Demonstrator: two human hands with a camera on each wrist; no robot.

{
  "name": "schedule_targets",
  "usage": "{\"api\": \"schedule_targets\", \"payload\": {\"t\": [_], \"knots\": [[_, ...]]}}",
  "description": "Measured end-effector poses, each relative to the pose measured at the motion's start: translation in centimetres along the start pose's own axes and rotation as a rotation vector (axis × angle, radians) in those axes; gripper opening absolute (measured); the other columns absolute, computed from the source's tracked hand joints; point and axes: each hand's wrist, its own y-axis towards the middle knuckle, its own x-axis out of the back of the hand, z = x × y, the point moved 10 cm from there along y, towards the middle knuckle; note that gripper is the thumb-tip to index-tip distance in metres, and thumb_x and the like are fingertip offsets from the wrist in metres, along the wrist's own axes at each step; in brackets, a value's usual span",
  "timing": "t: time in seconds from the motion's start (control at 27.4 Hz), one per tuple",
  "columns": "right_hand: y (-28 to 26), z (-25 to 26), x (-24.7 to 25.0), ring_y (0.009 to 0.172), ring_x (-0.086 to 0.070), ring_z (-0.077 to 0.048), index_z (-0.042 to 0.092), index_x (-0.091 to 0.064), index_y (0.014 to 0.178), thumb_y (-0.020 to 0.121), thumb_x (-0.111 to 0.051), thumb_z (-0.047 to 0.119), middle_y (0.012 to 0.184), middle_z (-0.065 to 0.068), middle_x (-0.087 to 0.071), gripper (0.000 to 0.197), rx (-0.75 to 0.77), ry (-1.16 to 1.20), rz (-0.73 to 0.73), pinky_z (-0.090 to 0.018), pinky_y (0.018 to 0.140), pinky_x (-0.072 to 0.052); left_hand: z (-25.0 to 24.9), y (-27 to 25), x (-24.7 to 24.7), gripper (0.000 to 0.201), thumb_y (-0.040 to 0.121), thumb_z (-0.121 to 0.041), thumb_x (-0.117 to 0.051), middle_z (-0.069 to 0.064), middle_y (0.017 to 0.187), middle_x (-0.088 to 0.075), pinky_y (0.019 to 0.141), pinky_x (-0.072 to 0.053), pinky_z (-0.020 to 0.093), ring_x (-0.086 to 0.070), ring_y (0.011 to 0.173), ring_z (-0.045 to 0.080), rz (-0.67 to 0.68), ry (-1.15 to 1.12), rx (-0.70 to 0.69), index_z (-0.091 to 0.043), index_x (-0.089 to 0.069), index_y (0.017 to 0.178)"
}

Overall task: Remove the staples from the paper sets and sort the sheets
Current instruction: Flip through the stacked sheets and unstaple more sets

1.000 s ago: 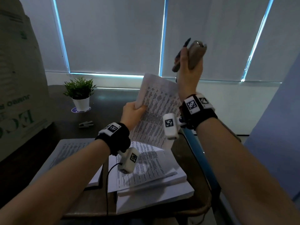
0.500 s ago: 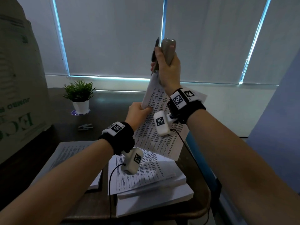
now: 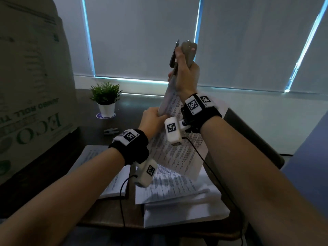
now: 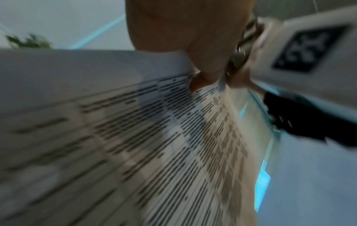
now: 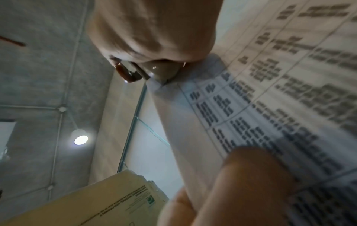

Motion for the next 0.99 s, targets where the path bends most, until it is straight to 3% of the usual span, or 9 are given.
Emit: {"api": "schedule_targets", "payload": {"t": [0.15,0.29,0.4,0.44,0.48,0.55,0.69,0.84,0.99], "knots": [[-1.9,-6.4,1.3,0.048,-0.052,-0.011,0.011,-0.061,0.082,0.092,-0.066,0.037,0.062,-0.002,-0.059,0.028,-0.152,0.131,-0.166,-0.022,0.048,-0.042,8.8,0.2,8.6,0.024,0.064,-0.029,-0.067,0.012,0.075,-0.061,0.072,-0.054,0.045,-0.062,0.074,0.024,-0.174,0.073,0.267,-0.007,-0.067,0.075],[-7.0,-19.2,3.8,0.052,-0.054,-0.018,0.009,-0.063,0.086,0.088,-0.068,0.046,0.074,-0.01,-0.063,0.037,-0.584,0.177,-0.211,-0.023,0.048,-0.044,18.1,-2.4,17.6,0.017,0.084,-0.003,-0.059,0.02,0.087,-0.057,0.058,-0.048,0.028,-0.056,0.076,0.03,-0.218,0.304,0.571,0.008,-0.057,0.098],[-11.7,-25.4,5.5,0.048,-0.054,-0.017,0.008,-0.055,0.087,0.094,-0.058,0.048,0.066,-0.009,-0.056,0.041,-0.84,0.308,-0.221,-0.031,0.055,-0.047,21.8,-4.2,21.2,0.019,0.088,0.002,-0.055,0.013,0.089,-0.041,0.07,-0.042,0.046,-0.056,0.087,0.041,-0.168,0.488,0.686,0.019,-0.055,0.097],[-12.9,-26.2,6.2,0.048,-0.055,-0.017,0.008,-0.053,0.089,0.096,-0.055,0.048,0.065,-0.008,-0.055,0.041,-0.879,0.35,-0.233,-0.031,0.057,-0.047,22.9,-4.4,21.7,0.025,0.089,0.002,-0.054,0.036,0.125,-0.039,0.072,-0.042,0.053,-0.055,0.089,0.046,-0.144,0.539,0.72,0.025,-0.052,0.1],[-13.7,-26.8,6.9,0.047,-0.056,-0.016,0.007,-0.052,0.09,0.097,-0.054,0.048,0.063,-0.008,-0.055,0.042,-0.906,0.367,-0.24,-0.029,0.057,-0.047,23.7,-4.4,22.1,0.026,0.09,0.002,-0.054,0.044,0.088,-0.047,0.069,-0.041,0.053,-0.053,0.082,0.048,-0.128,0.603,0.735,0.026,-0.049,0.097],[-14.7,-27.5,8.2,0.044,-0.057,-0.017,0.005,-0.052,0.089,0.098,-0.053,0.048,0.056,-0.008,-0.056,0.043,-0.941,0.376,-0.246,-0.028,0.058,-0.045,24.3,-3.7,22.6,0.019,0.086,0.0,-0.057,0.029,0.076,-0.049,0.064,-0.042,0.041,-0.051,0.07,0.037,-0.138,0.746,0.727,0.015,-0.048,0.092],[-15.5,-28.5,9.3,0.059,-0.059,-0.019,0.008,-0.055,0.093,0.098,-0.051,0.048,0.065,-0.009,-0.058,0.04,-0.959,0.434,-0.265,-0.033,0.065,-0.052,19.7,-1.7,16.0,0.034,0.087,-0.013,-0.063,0.016,0.111,-0.061,0.084,-0.05,0.038,-0.059,0.097,0.031,-0.102,0.656,0.434,0.001,-0.056,0.117],[-15.7,-28.9,9.6,0.062,-0.059,-0.019,0.008,-0.056,0.092,0.097,-0.053,0.048,0.07,-0.01,-0.059,0.04,-0.966,0.464,-0.277,-0.033,0.067,-0.053,20.1,-4.2,2.6,0.044,0.09,-0.042,-0.061,0.013,0.105,-0.066,0.083,-0.055,0.031,-0.066,0.088,0.02,0.381,0.194,0.706,-0.003,-0.059,0.11],[-15.8,-29.0,9.8,0.064,-0.06,-0.02,0.008,-0.057,0.094,0.097,-0.055,0.047,0.072,-0.011,-0.061,0.039,-0.963,0.458,-0.286,-0.034,0.069,-0.053,20.3,-4.0,-0.3,0.036,0.079,-0.034,-0.074,0.007,0.093,-0.07,0.077,-0.059,0.037,-0.071,0.085,0.022,0.402,0.295,0.647,-0.006,-0.06,0.099]]}}
